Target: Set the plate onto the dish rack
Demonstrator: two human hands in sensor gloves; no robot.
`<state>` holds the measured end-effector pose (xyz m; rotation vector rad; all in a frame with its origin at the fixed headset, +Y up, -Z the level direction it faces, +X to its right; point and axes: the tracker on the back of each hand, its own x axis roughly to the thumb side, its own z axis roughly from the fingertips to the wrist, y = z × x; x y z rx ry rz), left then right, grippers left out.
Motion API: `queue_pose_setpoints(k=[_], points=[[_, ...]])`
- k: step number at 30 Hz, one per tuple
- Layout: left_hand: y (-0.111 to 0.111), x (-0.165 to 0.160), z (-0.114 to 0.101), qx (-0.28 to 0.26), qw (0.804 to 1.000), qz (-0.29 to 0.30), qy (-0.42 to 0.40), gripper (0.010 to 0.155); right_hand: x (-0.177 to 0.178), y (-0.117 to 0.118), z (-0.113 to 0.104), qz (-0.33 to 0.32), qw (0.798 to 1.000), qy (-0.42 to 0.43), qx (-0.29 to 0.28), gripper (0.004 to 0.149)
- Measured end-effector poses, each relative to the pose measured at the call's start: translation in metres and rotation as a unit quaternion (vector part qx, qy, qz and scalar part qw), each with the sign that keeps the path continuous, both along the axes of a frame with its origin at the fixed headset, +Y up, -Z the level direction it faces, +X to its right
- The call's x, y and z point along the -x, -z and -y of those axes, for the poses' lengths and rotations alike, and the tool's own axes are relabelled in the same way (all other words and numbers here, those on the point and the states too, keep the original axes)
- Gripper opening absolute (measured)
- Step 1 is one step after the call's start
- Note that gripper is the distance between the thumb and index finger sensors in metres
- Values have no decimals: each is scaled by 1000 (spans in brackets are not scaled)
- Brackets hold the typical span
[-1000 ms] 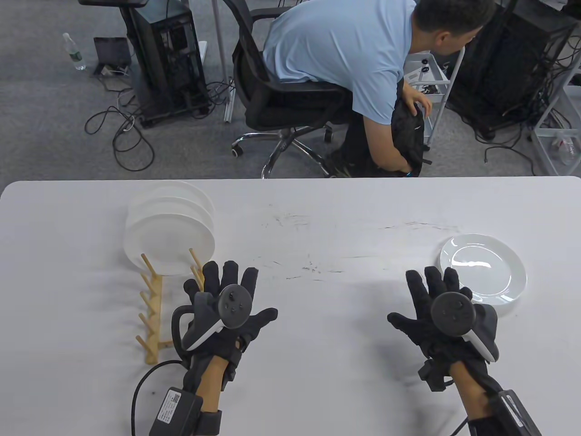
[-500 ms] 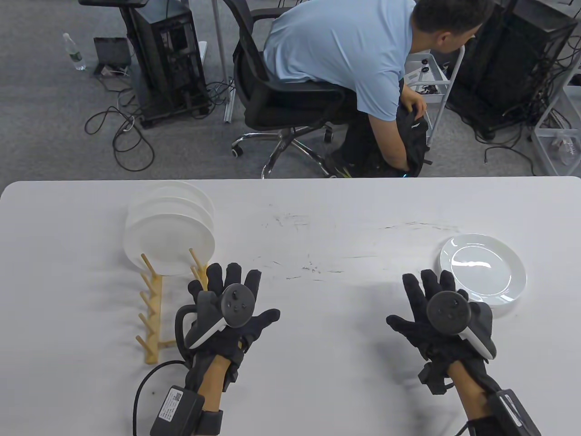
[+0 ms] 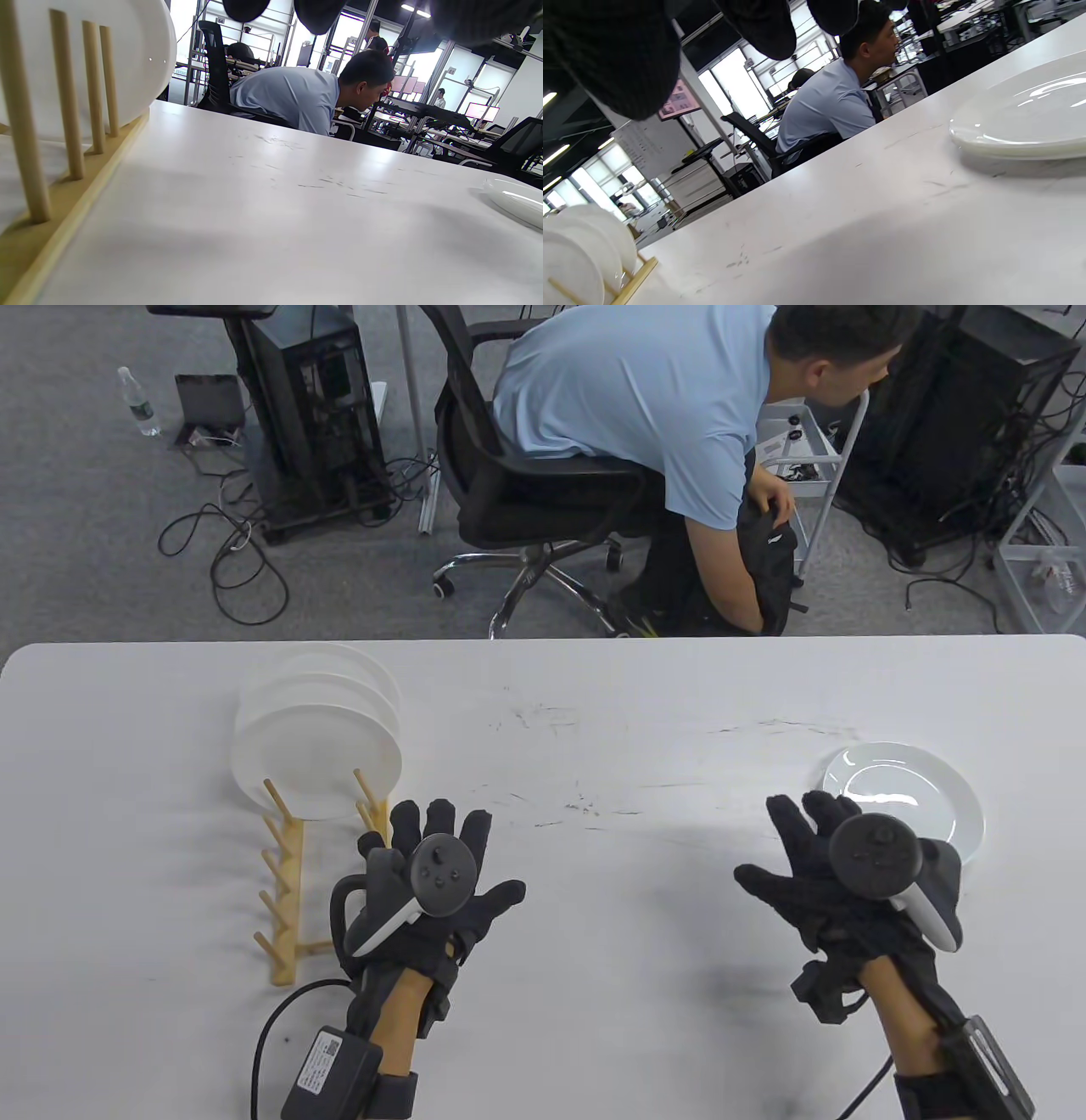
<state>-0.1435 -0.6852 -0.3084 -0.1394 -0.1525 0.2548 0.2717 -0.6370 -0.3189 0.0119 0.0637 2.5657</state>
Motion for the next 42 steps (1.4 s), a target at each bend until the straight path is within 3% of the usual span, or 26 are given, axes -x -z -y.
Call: queue_pose_setpoints(k=[4, 8, 15, 22, 26, 28, 34, 38, 42], points=[[0, 0, 0, 5, 1000, 1, -4, 90, -30, 29, -13, 91, 995, 42, 16, 78], [0, 0, 0, 8, 1000, 2, -4, 90, -63, 50, -2, 184, 981, 21, 55, 72], [1, -2, 3, 13, 1000, 5, 0, 90, -125, 58, 52, 331, 929, -88, 142, 82], [1, -2, 4, 19, 1000, 3, 2, 90, -154, 54, 104, 405, 886, -126, 188, 96], [1, -2, 5, 24, 1000, 2, 1, 90, -168, 53, 122, 438, 874, -79, 194, 97], [1, -2, 5, 26, 1000, 2, 2, 90, -175, 52, 127, 450, 871, -7, 194, 92], [1, -2, 5, 30, 1000, 1, -3, 90, -192, 37, 123, 506, 842, 109, 154, 69], [1, -2, 5, 29, 1000, 3, -6, 90, -193, 27, 100, 516, 842, 88, 127, 62], [1, -4, 4, 27, 1000, 8, -13, 90, -181, 12, 75, 513, 847, 125, 62, 59]])
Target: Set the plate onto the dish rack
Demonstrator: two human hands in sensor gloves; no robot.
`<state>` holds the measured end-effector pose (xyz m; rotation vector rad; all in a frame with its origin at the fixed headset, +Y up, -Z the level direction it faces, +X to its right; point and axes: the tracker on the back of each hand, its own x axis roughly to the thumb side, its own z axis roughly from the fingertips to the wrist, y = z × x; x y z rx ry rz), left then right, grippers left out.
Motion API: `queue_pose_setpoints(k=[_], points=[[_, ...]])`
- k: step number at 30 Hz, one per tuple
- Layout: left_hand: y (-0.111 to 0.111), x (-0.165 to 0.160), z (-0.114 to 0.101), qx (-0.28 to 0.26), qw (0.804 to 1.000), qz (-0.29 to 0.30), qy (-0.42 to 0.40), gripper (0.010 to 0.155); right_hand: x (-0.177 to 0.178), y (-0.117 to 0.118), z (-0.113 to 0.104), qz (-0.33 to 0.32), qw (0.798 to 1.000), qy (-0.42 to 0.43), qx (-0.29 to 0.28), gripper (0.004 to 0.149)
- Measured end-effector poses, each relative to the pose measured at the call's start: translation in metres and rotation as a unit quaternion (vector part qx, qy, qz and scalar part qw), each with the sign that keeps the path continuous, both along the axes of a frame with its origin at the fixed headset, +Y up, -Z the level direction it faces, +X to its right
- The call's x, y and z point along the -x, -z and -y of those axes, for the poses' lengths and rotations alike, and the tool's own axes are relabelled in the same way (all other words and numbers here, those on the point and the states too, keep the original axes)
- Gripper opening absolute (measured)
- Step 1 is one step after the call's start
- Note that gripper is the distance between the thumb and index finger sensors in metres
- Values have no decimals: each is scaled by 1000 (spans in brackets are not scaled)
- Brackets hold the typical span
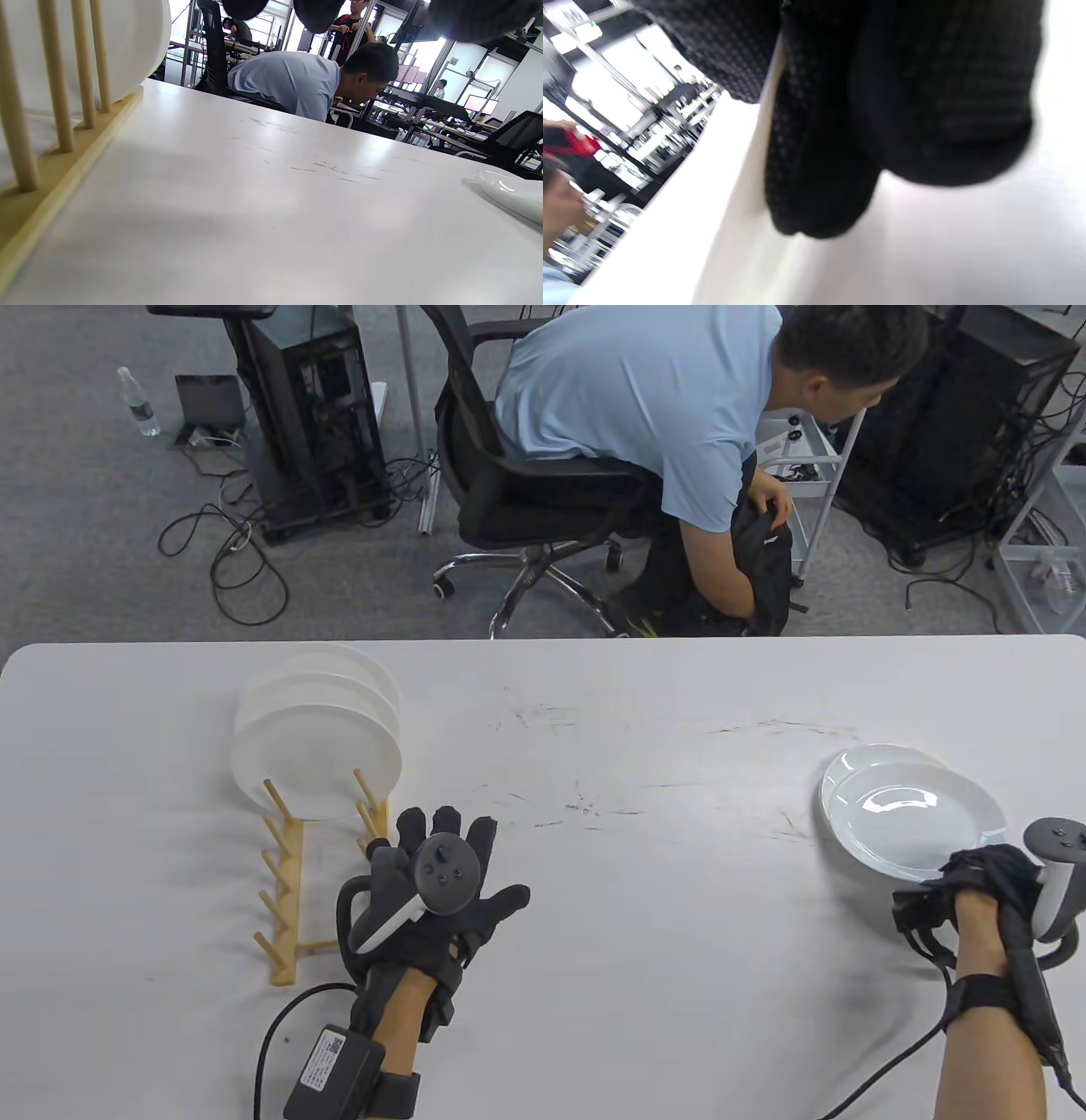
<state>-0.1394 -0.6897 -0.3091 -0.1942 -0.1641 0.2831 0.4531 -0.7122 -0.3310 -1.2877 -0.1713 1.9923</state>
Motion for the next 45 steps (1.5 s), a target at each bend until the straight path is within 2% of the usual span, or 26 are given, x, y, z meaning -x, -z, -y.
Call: queue_pose_setpoints(k=[3, 6, 10, 13, 15, 21, 26, 28, 29, 30, 32, 33, 34, 36, 37, 38, 39, 40, 41, 43, 44, 45], points=[[0, -1, 0, 0, 1000, 4, -4, 90, 13, -11, -6, 0, 998, 35, -52, 62], [0, -1, 1, -1, 1000, 6, -8, 90, 25, -18, -2, -5, 990, 91, -106, 64], [0, -2, 2, -2, 1000, 7, -13, 90, 41, -22, 15, -30, 961, 176, -210, 65], [1, -5, 6, 2, 1000, 11, -15, 90, 57, -21, 24, -45, 934, 246, -256, 63], [2, -7, 7, 3, 1000, 14, -18, 89, 68, -18, 23, -72, 920, 284, -262, 63], [2, -12, 11, 0, 997, 21, -70, 87, 104, -11, 15, -178, 894, 319, -261, 59], [0, -20, 16, 24, 983, 48, -177, 87, 142, -11, 7, -272, 865, 335, -253, 55], [0, -26, 20, 47, 962, 61, -262, 88, 159, -11, 5, -312, 850, 348, -244, 54], [0, -29, 23, 65, 944, 58, -319, 90, 168, -11, 3, -335, 841, 351, -240, 54], [0, -31, 27, 84, 924, 51, -370, 92, 178, -12, 2, -362, 832, 350, -233, 53], [-1, -36, 36, 138, 871, 40, -471, 97, 191, -14, 0, -396, 819, 347, -226, 53], [-1, -41, 42, 178, 821, 63, -539, 101, 200, -15, -3, -422, 811, 332, -232, 53], [-1, -45, 48, 229, 762, 92, -599, 103, 207, -16, -6, -439, 811, 309, -234, 54], [-1, -51, 52, 286, 686, 106, -660, 94, 218, -19, -13, -482, 797, 275, -240, 55], [-2, -50, 54, 287, 680, 87, -669, 83, 220, -20, -15, -496, 798, 245, -237, 55], [-3, -48, 53, 271, 691, 61, -667, 70, 220, -21, -17, -498, 802, 223, -242, 56], [-1, -45, 52, 246, 720, 23, -649, 61, 221, -22, -20, -503, 801, 204, -253, 56], [-2, -40, 47, 227, 745, 11, -628, 58, 219, -24, -23, -506, 802, 186, -256, 56], [-2, -38, 43, 210, 760, 4, -615, 57, 217, -25, -26, -501, 808, 170, -260, 57], [-2, -28, 23, 155, 811, -10, -563, 55, 210, -26, -32, -496, 824, 110, -251, 57], [-4, -21, 10, 103, 844, -17, -527, 54, 205, -26, -35, -492, 836, 71, -232, 55], [-4, -17, 2, 66, 859, -23, -507, 53, 202, -25, -36, -493, 840, 45, -221, 53]])
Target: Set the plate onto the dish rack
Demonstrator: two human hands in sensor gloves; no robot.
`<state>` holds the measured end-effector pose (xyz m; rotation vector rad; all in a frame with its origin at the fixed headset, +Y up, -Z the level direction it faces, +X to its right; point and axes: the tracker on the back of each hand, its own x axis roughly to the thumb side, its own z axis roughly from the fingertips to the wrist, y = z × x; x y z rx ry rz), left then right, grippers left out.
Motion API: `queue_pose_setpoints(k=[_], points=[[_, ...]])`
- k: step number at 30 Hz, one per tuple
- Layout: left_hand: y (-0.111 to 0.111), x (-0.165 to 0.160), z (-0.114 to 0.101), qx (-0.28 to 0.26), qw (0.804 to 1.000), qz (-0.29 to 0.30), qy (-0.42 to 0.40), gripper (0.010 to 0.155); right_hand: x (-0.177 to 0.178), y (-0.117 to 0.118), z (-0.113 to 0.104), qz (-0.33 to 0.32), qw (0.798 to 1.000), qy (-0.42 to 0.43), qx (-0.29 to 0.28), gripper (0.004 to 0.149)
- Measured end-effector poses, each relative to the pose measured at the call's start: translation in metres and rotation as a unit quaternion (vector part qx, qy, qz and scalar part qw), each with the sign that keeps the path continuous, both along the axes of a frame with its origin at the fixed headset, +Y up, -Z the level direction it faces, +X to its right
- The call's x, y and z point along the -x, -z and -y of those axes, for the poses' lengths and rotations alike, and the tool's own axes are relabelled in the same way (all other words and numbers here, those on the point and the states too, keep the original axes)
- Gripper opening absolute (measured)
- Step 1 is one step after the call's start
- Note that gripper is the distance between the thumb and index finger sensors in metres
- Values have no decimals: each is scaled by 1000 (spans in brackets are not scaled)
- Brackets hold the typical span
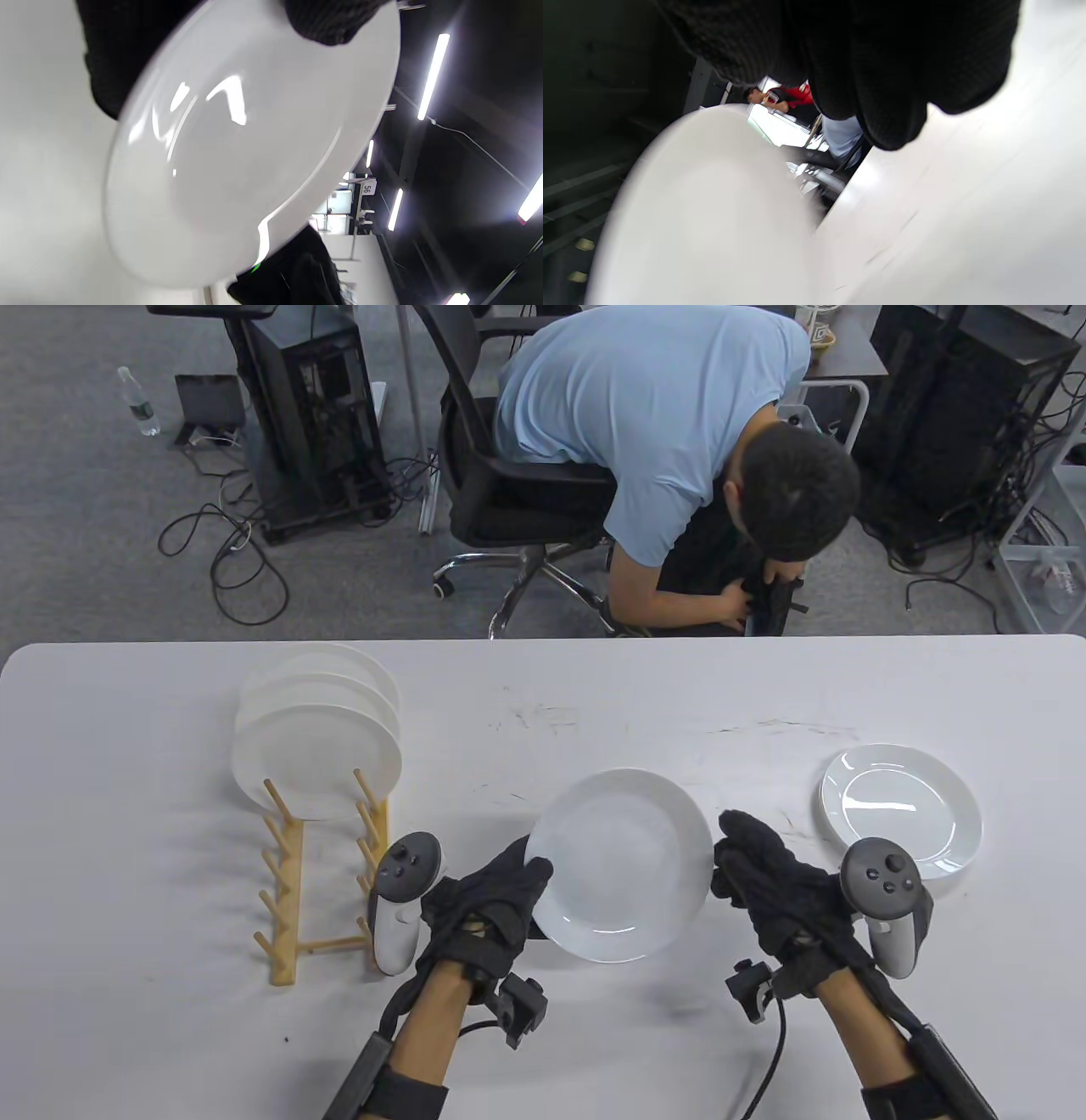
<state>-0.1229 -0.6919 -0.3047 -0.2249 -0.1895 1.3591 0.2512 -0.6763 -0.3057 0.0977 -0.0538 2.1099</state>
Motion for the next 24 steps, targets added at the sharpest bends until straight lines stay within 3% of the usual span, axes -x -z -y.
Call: queue_pose_setpoints(k=[3, 6, 10, 13, 14, 17, 24], points=[[-3, 20, -36, -94, 991, -88, 34, 50, -11, 4, 3, 23, 995, -96, -3, 59], [-5, 42, -73, -181, 969, -152, 74, 48, -19, 9, 9, 22, 984, -174, 23, 69], [-4, 73, -130, -313, 892, -196, 261, 48, -27, 15, 17, 31, 972, -228, 47, 75], [2, 90, -153, -331, 834, -202, 393, 47, -31, 18, 20, 33, 973, -219, 63, 75], [7, 96, -157, -332, 813, -204, 433, 47, -32, 18, 21, 34, 973, -217, 66, 75], [17, 109, -158, -320, 776, -201, 506, 47, -33, 19, 21, 34, 973, -215, 71, 76], [47, 135, -129, -259, 748, -201, 577, 48, -34, 18, 20, 31, 974, -211, 79, 75]])
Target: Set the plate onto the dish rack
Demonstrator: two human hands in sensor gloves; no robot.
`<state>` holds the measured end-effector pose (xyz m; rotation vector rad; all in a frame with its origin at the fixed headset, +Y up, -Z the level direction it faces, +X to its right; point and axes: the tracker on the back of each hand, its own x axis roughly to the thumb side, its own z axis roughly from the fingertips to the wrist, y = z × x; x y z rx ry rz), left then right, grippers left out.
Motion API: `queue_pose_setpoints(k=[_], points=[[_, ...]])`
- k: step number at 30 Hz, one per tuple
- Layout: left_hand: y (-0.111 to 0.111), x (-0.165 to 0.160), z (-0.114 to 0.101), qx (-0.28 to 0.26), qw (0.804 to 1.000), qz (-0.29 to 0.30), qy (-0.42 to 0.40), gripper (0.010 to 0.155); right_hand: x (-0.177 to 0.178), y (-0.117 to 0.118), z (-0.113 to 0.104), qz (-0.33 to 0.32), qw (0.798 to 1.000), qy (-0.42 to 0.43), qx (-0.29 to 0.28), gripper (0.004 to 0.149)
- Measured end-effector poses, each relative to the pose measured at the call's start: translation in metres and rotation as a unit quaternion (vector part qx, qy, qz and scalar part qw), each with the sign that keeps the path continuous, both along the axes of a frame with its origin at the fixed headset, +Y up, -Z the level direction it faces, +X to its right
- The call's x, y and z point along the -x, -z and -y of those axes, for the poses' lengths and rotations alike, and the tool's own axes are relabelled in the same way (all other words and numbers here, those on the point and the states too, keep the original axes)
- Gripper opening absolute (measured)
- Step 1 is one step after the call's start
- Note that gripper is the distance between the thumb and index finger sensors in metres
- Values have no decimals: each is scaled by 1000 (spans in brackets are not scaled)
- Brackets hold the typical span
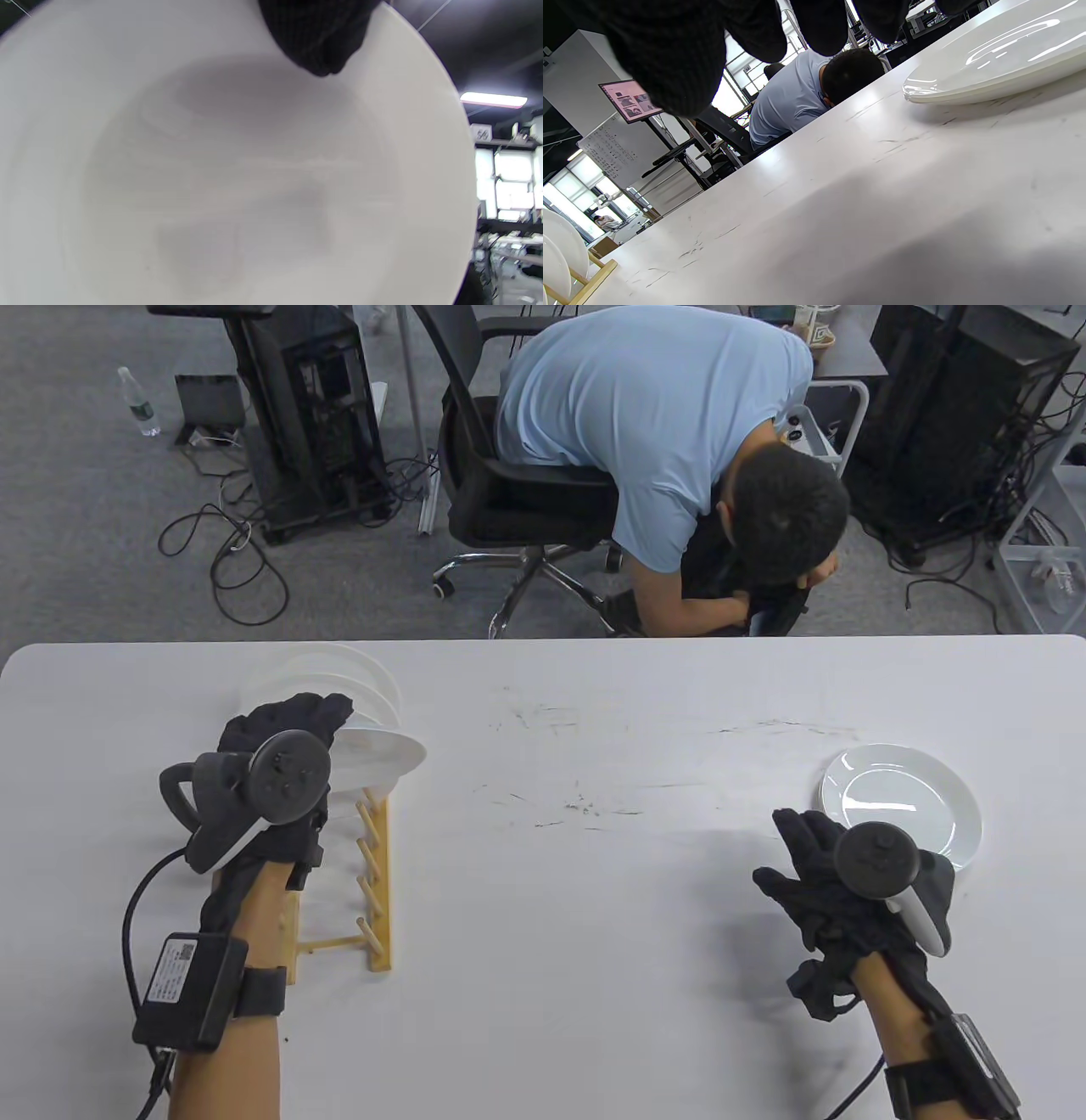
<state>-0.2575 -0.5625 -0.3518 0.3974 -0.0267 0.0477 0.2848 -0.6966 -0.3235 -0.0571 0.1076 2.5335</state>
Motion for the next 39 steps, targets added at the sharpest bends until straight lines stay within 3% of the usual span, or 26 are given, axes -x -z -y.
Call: queue_pose_setpoints(k=[11, 17, 21, 24, 29, 35, 39], points=[[42, 11, 52, 167, 984, -54, 43, 48, 1, 0, 1, -4, 1000, 1, 10, 76], [51, 16, 64, 181, 980, -73, 39, 48, 1, 0, 2, -5, 1000, 4, 15, 76], [47, 17, 59, 188, 978, -85, 28, 54, 1, 1, 3, -6, 1000, 3, 21, 76], [34, 12, 48, 172, 981, -87, 20, 60, 1, 1, 4, -5, 1000, 1, 27, 76], [-11, -27, 40, 121, 989, -36, -81, 70, -1, 1, 5, 1, 999, 3, 33, 76], [-56, -85, 70, 121, 984, 49, -121, 79, -9, 1, 0, 28, 999, 19, 28, 76], [-65, -105, 93, 130, 981, 82, -115, 81, -17, 6, -10, 49, 997, 22, 48, 84]])
